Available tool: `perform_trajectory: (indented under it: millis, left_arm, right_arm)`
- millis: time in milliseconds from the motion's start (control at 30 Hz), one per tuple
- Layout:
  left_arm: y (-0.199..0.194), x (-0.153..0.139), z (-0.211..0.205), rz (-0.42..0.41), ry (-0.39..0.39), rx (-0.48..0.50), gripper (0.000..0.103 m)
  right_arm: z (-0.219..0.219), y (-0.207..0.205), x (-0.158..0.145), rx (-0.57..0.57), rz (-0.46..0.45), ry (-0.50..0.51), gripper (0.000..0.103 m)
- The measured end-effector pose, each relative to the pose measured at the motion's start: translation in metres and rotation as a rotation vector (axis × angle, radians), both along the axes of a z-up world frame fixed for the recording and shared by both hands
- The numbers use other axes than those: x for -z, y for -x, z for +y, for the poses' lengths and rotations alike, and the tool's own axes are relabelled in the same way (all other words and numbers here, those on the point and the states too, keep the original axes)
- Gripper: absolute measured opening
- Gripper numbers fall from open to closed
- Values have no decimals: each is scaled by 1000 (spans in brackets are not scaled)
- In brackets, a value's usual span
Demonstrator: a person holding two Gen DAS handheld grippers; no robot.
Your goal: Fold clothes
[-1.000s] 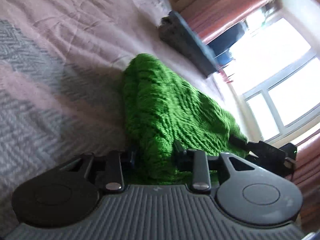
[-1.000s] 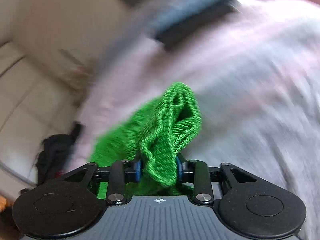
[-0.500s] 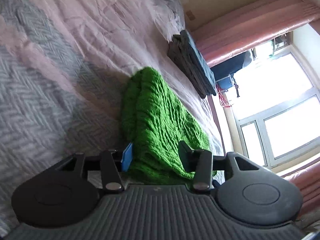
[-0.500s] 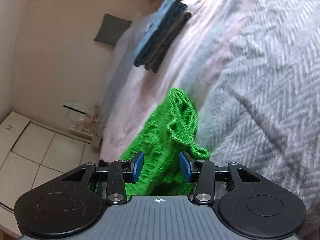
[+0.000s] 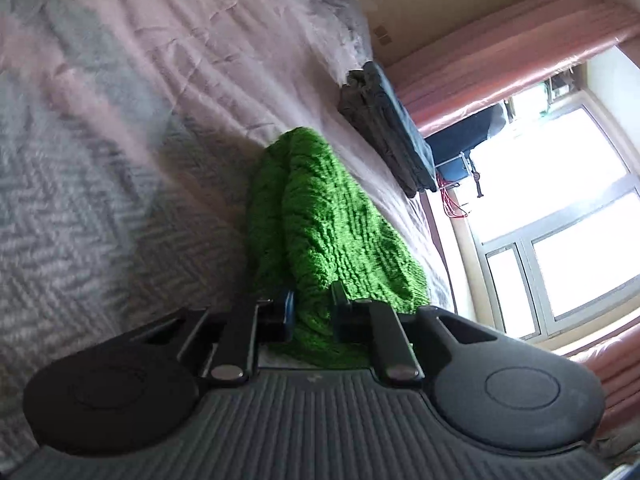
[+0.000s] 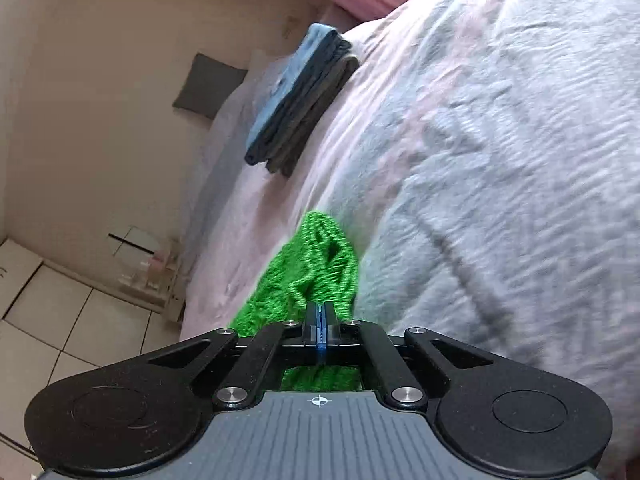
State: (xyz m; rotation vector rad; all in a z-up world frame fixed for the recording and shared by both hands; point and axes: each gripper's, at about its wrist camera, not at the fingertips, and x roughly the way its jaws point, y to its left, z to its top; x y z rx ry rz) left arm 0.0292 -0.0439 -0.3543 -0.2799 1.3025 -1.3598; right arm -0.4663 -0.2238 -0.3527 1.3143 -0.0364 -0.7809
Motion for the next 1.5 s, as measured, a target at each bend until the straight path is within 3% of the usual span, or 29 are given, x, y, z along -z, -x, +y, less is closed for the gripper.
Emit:
perform_trajectory:
  millis: [33, 67, 100, 133, 167, 333, 367, 400, 467, 567, 767, 867, 1100, 1300, 1400, 1433, 1500]
  left_arm:
    - [-1, 1, 0, 6, 0, -4, 14]
    - [-1, 1, 0, 11, 1, -6, 14]
    - [-1, 2, 0, 15, 0, -8, 14]
    - [-1, 2, -1, 18, -2, -9, 14]
    - [-1, 2, -2, 22, -4, -11, 14]
    - [-3, 4, -1, 39, -9, -16, 14]
    - [-4, 5, -1, 42, -10, -18, 15]
    - [-4, 5, -1, 46, -10, -19, 15]
    - [-5, 6, 0, 48, -8, -21, 15]
    - [-2, 2, 3, 35, 13, -9, 12]
    - [9, -2, 11, -11, 40, 26, 12]
    - [11, 5, 15, -32, 22, 19, 12]
    - [17, 2, 17, -91, 26, 9, 12]
    - [37, 5, 17, -256, -18, 40, 12]
    - [44, 1, 17, -299, -33, 39, 13]
    - [44, -2, 17, -304, -39, 42, 14]
    - [43, -14, 17, -331, -43, 46, 15]
  right_arm:
    - [0, 1, 1, -9, -36, -17, 0]
    - [1, 1, 2, -19, -72, -33, 10]
    - [1, -2, 1, -18, -87, -29, 24]
    - [1, -5, 0, -17, -101, -25, 51]
    - [1, -8, 0, -16, -115, -21, 56]
    - [-8, -28, 4, -14, -86, -78, 55]
    - [-11, -30, 7, -8, -82, -96, 43]
    - [-12, -31, 10, -2, -86, -98, 20]
    - [-13, -32, 16, 9, -94, -103, 6]
    - [-3, -23, 5, 17, -76, -23, 4]
    - [9, -3, 0, 44, -71, 3, 4]
    - [11, -9, 11, 42, 3, -19, 4]
    - [26, -25, 2, 21, 148, 96, 4]
    - [41, -55, 4, -31, 395, 208, 4]
    - [41, -64, -5, -45, 449, 213, 5]
    - [41, -65, -10, -46, 463, 216, 10]
    - [42, -65, -20, -45, 490, 223, 55]
